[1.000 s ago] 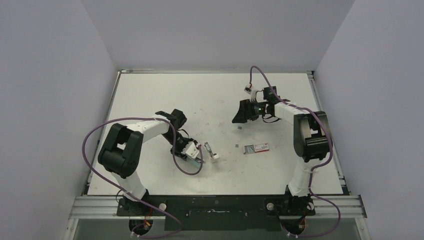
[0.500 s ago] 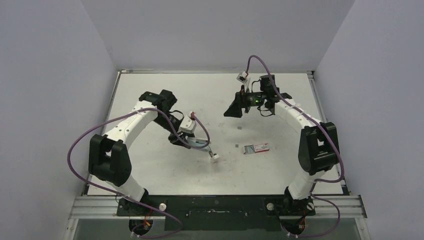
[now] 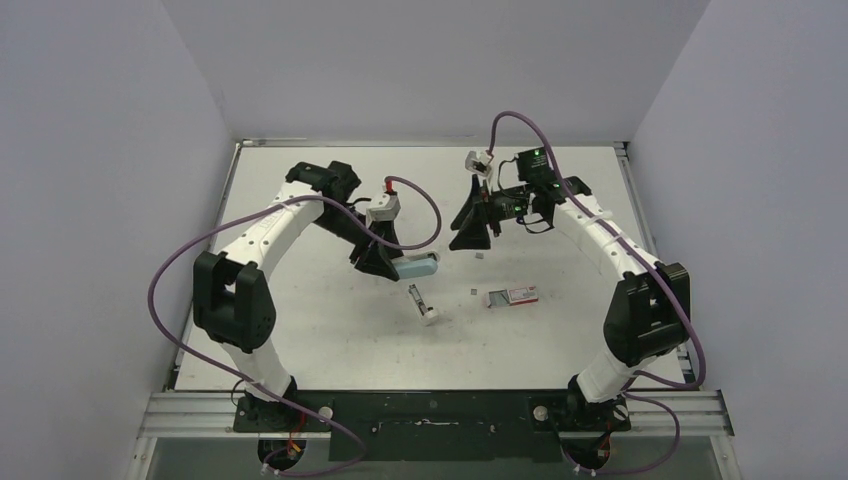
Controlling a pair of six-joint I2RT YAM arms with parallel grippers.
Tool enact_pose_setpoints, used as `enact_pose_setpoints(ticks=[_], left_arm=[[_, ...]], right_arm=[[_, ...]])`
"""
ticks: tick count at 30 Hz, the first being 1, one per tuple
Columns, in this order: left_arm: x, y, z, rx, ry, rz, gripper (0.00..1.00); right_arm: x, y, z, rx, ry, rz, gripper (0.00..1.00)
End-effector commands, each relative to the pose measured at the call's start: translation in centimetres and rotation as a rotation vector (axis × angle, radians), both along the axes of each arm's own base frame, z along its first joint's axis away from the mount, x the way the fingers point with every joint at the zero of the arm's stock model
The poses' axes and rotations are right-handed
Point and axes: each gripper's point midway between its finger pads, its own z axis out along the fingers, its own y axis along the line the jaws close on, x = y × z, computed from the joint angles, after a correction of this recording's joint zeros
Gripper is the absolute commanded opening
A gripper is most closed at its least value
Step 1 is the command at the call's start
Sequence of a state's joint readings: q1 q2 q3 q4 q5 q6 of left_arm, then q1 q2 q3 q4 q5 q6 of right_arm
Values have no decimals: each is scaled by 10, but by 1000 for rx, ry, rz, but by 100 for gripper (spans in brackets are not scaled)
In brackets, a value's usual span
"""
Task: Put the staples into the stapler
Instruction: Pick up the stapler from the center of the board.
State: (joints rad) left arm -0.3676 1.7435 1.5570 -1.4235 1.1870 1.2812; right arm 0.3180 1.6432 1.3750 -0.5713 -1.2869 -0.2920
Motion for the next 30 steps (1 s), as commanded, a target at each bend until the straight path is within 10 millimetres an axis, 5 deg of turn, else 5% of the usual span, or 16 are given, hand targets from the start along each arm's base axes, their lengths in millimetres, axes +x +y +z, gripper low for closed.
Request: enact_pose_setpoints(ticks=[1,14,26,30], left_arm=[[-1,-14,23,-68,51,12,0],[10,-26,14,-37,6,71,0],[8,-31,9,-45,-7,53,0],[6,-31,7,-55,-14,39,0]], right_arm=[[-25,4,24,26,-122,98,71],[-40,18,20,-7,-147,157,60],[-37,25,10,-6,-107,132,31],[-36,26,8,0,-98,130,9]])
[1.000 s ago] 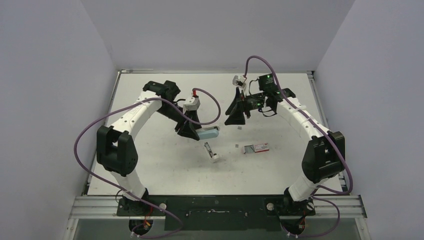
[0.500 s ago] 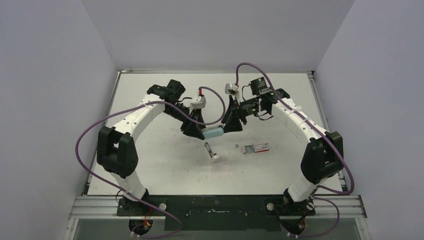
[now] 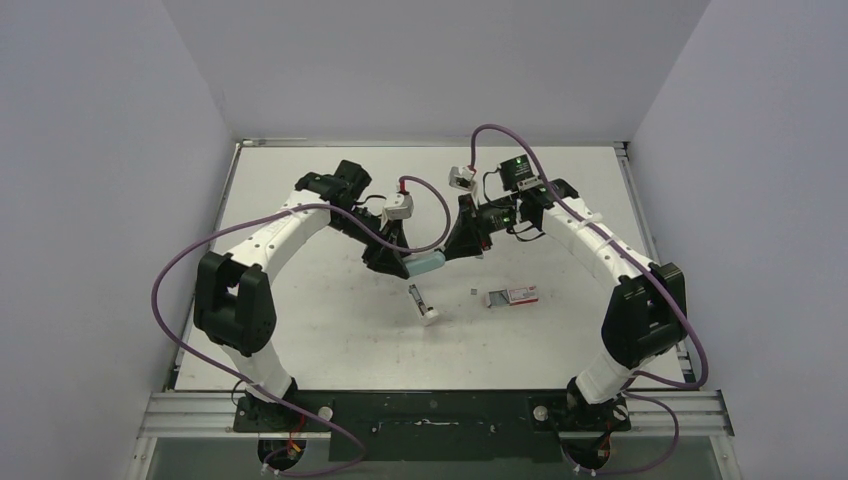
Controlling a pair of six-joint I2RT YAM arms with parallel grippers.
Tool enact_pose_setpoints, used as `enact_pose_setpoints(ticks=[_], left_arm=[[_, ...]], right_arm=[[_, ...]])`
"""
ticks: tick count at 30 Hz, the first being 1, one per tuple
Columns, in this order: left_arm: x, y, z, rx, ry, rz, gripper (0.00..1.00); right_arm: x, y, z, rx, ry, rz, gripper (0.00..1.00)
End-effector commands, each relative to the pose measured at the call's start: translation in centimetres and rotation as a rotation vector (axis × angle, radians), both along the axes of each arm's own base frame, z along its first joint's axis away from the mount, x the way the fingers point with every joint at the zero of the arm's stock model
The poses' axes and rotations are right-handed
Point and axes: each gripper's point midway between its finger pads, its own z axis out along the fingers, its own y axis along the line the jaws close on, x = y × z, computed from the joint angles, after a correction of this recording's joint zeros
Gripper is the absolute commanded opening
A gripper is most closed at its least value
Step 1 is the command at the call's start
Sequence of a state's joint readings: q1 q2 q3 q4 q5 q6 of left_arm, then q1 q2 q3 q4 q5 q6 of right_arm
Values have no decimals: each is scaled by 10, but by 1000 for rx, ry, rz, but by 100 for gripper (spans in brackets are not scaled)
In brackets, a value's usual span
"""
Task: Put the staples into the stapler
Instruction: Pick up the stapler from the center of the board, then place the stapler at the center of the board.
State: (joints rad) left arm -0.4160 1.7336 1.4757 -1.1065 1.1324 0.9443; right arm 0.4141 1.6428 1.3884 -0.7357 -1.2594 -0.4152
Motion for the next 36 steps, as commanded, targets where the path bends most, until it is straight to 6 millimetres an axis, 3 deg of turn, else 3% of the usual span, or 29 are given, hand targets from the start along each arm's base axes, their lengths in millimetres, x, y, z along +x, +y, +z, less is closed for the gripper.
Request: enact_pose_setpoints(ticks=[1,5,8,16,28,36], left_arm=[[-10,-11,27,-118,-61,-55,0],[-11,-11,23,-122,-64,-80,0],[-8,-12,19,-118,-62,-91,8],[23,-23,-8,-75,-39,-90,20],[73,-45,-60,-45,45,-120,35],[89,-52,-93,-32,89,-141,42]], right_arm=[[3,9,19,67,-104,12,6],[12,8,14,51,-91,-36,5],[31,4,5,13,-93,-136,5],[76,-17,-33,-75,8,-364,5],[101,-32,-104,-167,110,-462,5],[111,-40,-136,-133,178,-488,5]])
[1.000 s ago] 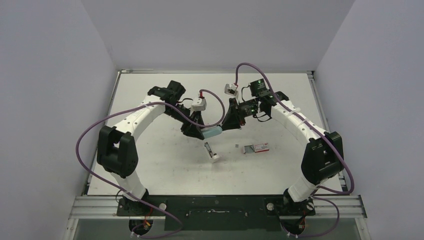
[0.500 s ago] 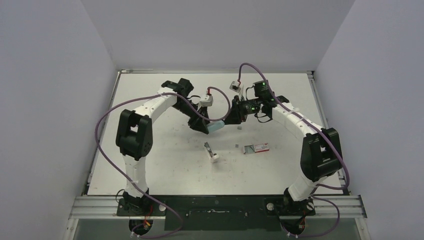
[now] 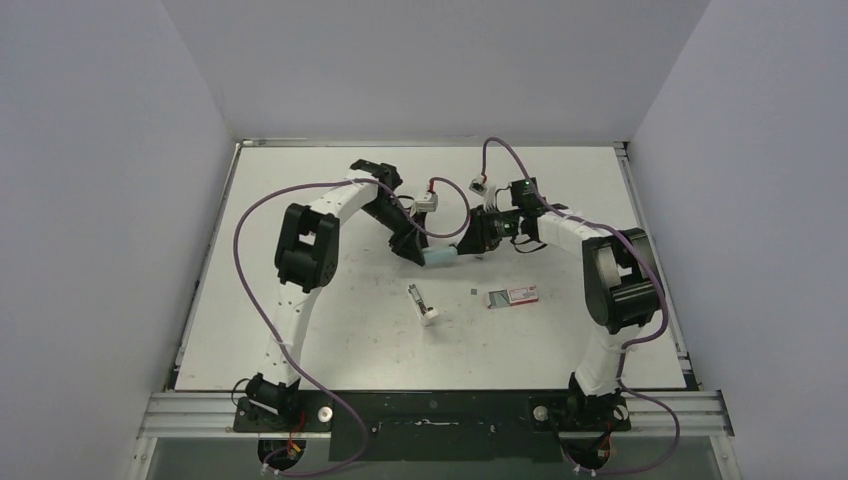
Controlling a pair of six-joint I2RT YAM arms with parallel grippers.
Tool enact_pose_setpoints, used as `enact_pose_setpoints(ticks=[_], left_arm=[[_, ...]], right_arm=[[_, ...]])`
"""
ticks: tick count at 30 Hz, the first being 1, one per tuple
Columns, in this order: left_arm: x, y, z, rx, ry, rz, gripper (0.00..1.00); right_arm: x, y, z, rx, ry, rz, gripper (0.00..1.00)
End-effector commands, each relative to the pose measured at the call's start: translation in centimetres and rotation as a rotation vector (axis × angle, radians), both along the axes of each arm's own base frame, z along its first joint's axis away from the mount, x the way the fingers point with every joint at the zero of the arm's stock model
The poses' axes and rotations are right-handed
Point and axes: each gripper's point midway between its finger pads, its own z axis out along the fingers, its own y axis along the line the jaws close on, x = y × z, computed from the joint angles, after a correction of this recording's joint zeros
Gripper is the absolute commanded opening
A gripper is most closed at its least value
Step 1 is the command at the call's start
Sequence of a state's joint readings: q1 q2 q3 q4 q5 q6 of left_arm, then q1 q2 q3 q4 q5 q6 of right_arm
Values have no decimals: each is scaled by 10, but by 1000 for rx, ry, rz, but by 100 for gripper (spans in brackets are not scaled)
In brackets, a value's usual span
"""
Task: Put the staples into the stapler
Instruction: Place the stapler at the center of the board.
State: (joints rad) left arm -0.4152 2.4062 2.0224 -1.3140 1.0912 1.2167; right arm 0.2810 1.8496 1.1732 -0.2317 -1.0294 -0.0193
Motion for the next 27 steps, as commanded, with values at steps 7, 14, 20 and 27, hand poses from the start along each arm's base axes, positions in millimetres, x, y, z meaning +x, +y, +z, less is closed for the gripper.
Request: enact_pose_setpoints(ticks=[7,14,20,27], left_arm=[[6,-22,13,-94,41,-9,54],[5,-20,16,-87,24,-7,63],[12,-21,24,-50,-39,54,70],[19,-12,47,-80,-82,157,71]], right_arm=[[25,-5,-21,46,-21,-67,5],[22,-9,-30,44,18,-80,5],[22,-16,-24,1,-58,-19,26],[17,-22,-43,-108,-121,97,61]])
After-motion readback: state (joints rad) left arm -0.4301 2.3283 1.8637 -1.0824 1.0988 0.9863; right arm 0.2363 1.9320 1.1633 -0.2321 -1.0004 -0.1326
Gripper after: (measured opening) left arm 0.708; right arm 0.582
